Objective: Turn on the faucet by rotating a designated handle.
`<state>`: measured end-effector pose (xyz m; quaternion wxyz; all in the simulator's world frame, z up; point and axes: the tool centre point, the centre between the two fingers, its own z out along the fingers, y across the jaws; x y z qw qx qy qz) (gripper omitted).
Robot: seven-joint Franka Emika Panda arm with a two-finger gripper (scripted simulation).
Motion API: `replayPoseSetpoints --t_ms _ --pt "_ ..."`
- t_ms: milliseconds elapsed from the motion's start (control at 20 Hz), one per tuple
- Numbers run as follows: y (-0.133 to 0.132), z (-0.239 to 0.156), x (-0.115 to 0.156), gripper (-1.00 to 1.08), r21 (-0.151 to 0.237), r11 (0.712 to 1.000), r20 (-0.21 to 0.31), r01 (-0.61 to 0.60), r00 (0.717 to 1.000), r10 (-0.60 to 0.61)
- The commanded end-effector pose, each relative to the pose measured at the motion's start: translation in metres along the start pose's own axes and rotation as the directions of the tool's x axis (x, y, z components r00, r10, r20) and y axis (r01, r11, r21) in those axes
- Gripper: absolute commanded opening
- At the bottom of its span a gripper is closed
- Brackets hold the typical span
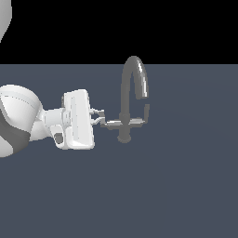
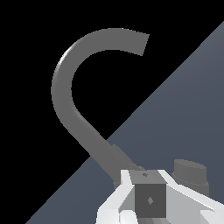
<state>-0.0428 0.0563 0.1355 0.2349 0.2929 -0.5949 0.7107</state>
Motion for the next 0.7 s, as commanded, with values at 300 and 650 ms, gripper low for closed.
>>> replayPoseSetpoints --t_ms 300,650 --pt "0.031 -0.001 -0.003 -1.00 -0.001 1.000 -0.007 0.009 1.000 -0.009" --pt "0.069 -0.005 -0.012 -1.00 0.000 1.000 -0.012 0.024 1.000 -0.024"
